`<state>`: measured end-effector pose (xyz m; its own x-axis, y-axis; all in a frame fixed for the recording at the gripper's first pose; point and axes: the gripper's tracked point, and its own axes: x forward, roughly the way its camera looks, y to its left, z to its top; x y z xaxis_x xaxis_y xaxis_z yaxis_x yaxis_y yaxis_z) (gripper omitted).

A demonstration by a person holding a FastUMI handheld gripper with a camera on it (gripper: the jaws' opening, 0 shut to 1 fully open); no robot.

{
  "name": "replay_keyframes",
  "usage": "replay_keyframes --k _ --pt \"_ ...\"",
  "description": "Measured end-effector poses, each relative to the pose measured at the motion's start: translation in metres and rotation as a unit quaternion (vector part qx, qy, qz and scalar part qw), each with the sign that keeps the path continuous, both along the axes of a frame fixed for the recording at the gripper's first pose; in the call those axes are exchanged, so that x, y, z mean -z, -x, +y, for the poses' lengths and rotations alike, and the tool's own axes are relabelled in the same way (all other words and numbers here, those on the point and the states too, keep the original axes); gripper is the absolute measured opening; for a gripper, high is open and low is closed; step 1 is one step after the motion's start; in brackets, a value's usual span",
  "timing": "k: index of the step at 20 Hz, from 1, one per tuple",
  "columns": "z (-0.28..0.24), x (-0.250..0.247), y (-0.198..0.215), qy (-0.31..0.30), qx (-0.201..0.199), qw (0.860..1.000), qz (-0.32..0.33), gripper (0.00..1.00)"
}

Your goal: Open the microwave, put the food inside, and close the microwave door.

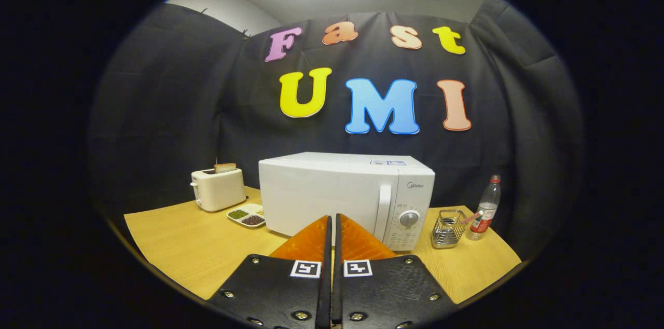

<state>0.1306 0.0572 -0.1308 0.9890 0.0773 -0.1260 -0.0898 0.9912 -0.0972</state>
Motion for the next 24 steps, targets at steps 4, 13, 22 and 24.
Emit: replay_keyframes --k 4,13,22,24 --pt "0.008 -0.04 0.052 -0.014 -0.027 0.999 -0.009 0.02" --pt "-0.018 -0.081 0.134 0.01 -0.033 0.999 -0.012 0.02" --pt "-0.088 -0.069 0.158 -0.017 0.038 0.999 -0.022 0.02" --pt "-0.094 -0.069 0.157 -0.024 0.057 0.998 -0.022 0.19"
